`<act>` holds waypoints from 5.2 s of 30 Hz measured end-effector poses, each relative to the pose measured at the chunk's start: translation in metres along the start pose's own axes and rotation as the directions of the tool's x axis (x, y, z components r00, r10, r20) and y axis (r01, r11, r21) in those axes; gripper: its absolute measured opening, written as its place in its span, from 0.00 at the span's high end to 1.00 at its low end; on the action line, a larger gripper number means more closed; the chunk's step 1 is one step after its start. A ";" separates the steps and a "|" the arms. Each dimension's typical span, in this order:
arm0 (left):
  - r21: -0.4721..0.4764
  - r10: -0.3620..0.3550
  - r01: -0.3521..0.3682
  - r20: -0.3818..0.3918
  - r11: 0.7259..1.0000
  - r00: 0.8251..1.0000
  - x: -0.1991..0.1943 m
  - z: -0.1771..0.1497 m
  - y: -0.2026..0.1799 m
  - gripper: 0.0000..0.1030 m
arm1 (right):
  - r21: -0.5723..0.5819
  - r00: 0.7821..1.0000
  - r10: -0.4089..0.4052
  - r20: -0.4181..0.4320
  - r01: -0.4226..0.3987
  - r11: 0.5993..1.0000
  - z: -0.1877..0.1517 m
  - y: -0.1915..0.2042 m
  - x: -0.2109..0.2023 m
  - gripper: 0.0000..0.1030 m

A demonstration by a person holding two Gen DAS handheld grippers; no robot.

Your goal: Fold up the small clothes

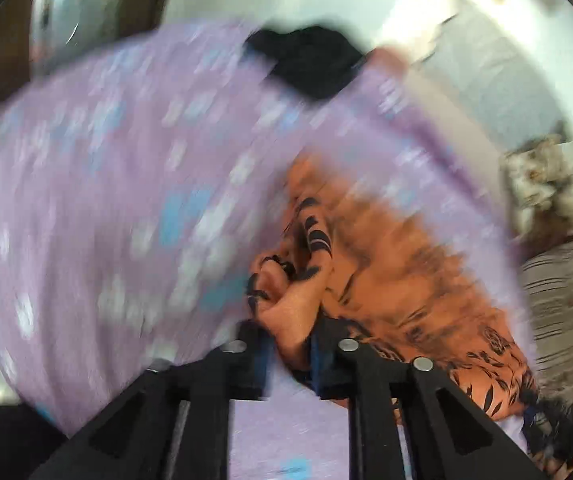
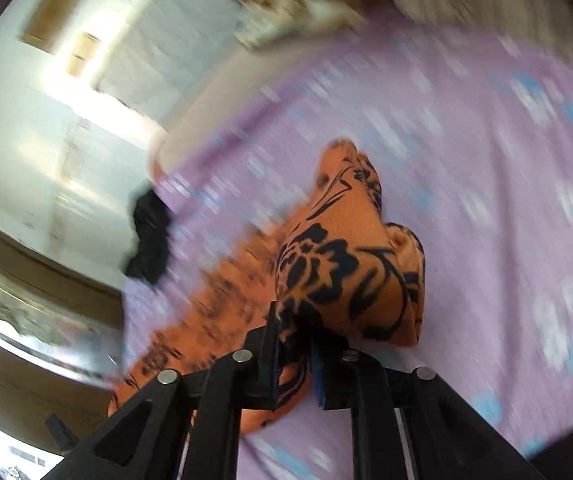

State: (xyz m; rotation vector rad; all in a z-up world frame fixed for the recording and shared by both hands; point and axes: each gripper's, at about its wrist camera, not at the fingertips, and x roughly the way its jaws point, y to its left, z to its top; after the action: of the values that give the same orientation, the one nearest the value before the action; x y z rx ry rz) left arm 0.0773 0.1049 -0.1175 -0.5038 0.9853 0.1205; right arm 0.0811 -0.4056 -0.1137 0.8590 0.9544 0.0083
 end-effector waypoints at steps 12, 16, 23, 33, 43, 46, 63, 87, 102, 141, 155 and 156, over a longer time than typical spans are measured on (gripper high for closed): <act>0.003 -0.033 0.033 0.090 0.999 0.995 -0.047 0.035 0.009 0.49 | -0.037 0.979 0.025 0.201 -0.018 0.999 0.016 -0.009 -0.078 0.45; 0.174 -0.099 0.083 0.087 0.981 0.991 -0.040 0.026 -0.036 0.37 | -0.089 0.976 0.207 0.061 -0.201 0.975 0.032 0.017 -0.044 0.26; 0.258 0.035 -0.024 -0.037 0.966 0.999 0.018 0.013 -0.034 0.38 | 0.170 0.988 0.136 -0.066 -0.123 0.978 0.029 -0.048 -0.001 0.58; 0.322 0.093 -0.074 -0.044 0.944 0.995 0.028 0.016 -0.045 0.30 | 0.133 0.995 0.059 -0.083 -0.048 0.990 0.034 -0.052 -0.004 0.40; 0.349 0.097 -0.087 -0.012 0.933 0.995 0.023 0.011 -0.051 0.30 | -0.036 0.981 0.147 -0.130 -0.153 0.988 0.134 0.025 0.058 0.17; 0.378 0.116 -0.102 -0.015 0.920 0.993 0.025 0.012 -0.055 0.30 | 0.102 0.982 0.143 -0.125 -0.130 0.986 0.166 -0.005 0.094 0.17; 0.342 0.126 -0.116 -0.007 0.932 0.992 -0.001 -0.003 -0.068 0.28 | 0.027 0.937 0.347 -0.045 -0.346 0.938 0.022 -0.003 -0.024 0.16; 0.299 0.092 -0.091 0.010 0.950 0.996 -0.038 -0.012 -0.074 0.24 | 0.107 0.973 0.221 -0.062 -0.214 0.971 -0.033 -0.026 -0.048 0.10; 0.316 0.099 -0.093 -0.005 0.944 0.995 -0.024 -0.008 -0.078 0.24 | 0.268 0.982 0.187 0.030 -0.188 0.945 -0.015 -0.051 -0.012 0.10; 0.415 0.157 -0.122 -0.049 0.902 0.986 0.027 -0.022 -0.112 0.24 | 0.077 0.996 -0.080 -0.038 0.083 0.994 -0.006 -0.043 -0.003 0.86; 0.515 0.138 -0.121 0.005 0.849 0.990 0.044 -0.035 -0.142 0.20 | -0.079 0.997 0.033 0.073 -0.027 0.997 0.071 -0.011 -0.042 0.27; 0.511 0.136 -0.118 0.002 0.851 0.991 0.044 -0.035 -0.142 0.20 | -0.114 0.999 0.022 0.045 -0.016 0.993 0.083 -0.003 -0.027 0.27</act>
State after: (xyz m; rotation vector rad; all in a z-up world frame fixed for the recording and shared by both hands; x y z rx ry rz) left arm 0.1208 -0.0416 -0.1190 0.0516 1.0361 -0.0349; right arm 0.1233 -0.4700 -0.0733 0.7604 0.8940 0.0583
